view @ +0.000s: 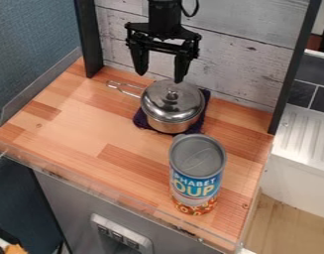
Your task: Move the can in the left side of the table
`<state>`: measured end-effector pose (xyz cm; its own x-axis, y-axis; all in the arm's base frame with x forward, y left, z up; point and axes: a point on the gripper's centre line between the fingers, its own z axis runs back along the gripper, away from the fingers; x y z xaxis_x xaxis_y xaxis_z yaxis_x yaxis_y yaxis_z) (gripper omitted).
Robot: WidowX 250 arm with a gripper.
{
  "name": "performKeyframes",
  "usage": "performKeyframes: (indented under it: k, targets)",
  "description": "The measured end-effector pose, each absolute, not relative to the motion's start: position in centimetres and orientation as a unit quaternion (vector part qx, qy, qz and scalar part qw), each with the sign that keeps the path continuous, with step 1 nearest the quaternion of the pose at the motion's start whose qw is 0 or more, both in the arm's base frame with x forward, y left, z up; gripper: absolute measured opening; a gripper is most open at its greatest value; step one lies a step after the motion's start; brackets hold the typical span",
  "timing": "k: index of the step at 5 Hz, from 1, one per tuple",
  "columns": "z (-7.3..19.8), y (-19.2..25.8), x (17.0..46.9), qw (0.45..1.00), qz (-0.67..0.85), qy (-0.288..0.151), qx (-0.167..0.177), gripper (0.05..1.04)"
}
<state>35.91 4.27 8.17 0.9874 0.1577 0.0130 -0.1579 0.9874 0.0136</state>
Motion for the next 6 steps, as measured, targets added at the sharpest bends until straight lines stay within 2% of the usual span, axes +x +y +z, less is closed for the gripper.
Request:
performKeyframes:
  k: [1,2,3,4,6]
  targets:
    - [7.0,4.1,35.7,0.997,0.08,0.007,0.005,1.001]
    - [7.1,0.9,34.0,0.999,0.053,0.012,0.0,1.001]
    - [10.1,-2.9,32.7,0.999,0.02,-0.026,-0.009,1.001]
    - [11.1,-6.0,30.9,0.999,0.003,-0.043,-0.025,1.001]
    - [9.1,-13.0,26.8,0.999,-0.023,-0.034,-0.021,1.001]
